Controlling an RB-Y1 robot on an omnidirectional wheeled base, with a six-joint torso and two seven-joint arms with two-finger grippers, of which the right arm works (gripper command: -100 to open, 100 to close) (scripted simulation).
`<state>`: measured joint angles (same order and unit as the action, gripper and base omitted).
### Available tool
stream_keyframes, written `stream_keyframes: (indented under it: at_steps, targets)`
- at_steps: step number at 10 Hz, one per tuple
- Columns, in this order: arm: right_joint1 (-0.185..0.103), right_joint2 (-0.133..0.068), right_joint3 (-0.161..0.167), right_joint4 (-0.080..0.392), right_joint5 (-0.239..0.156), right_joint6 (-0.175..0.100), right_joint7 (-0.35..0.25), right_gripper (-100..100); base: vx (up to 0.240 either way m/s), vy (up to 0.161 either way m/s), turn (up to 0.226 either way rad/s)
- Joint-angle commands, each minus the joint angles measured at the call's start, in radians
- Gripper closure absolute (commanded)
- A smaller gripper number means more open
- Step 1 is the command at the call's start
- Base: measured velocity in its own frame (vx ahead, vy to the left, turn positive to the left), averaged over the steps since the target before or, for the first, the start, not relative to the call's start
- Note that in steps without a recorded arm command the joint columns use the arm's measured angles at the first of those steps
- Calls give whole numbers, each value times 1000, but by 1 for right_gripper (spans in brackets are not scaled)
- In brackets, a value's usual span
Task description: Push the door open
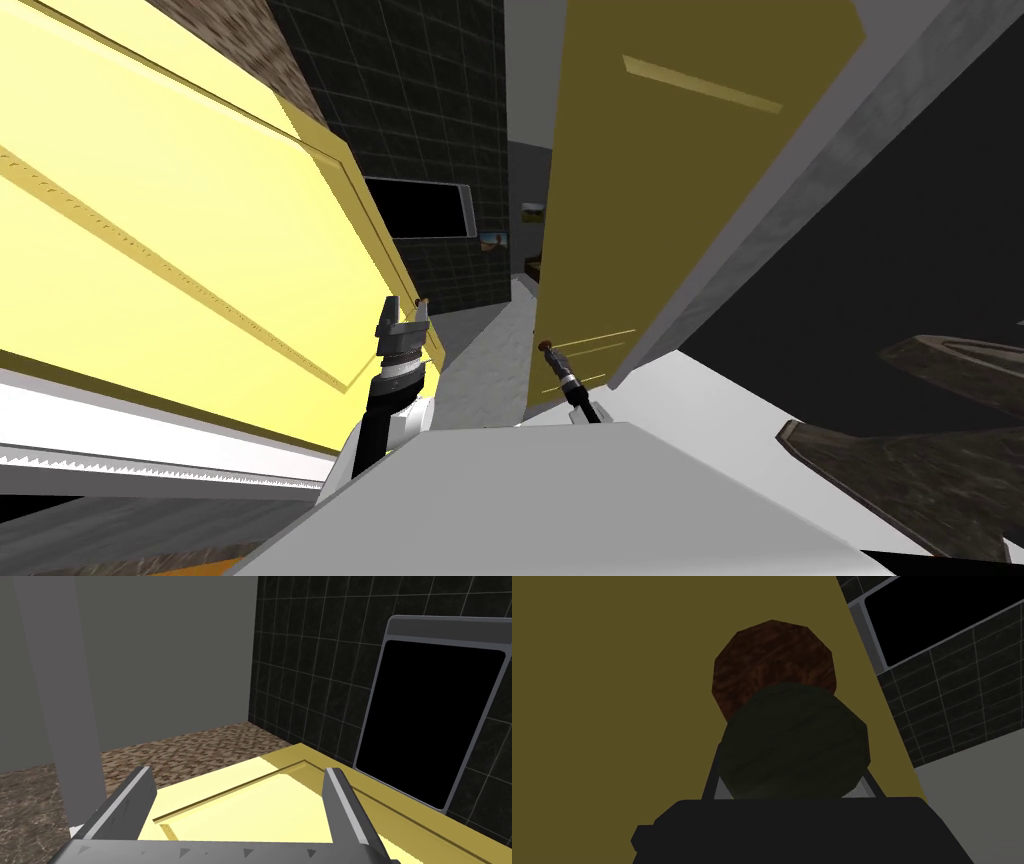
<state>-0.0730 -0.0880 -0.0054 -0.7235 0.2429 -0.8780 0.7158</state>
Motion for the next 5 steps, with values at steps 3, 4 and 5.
stream_keyframes:
  at_steps: [3, 4, 5]
  targets:
    - [7, -13, -27, -31, -45, 16, -99, 100, 33, -2, 69]
    - [7, -13, -27, -31, -45, 16, -111, 100, 39, -10, 30]
    - [2, -21, -15, -21, -25, 5, -65, -100, -18, 19, -183]
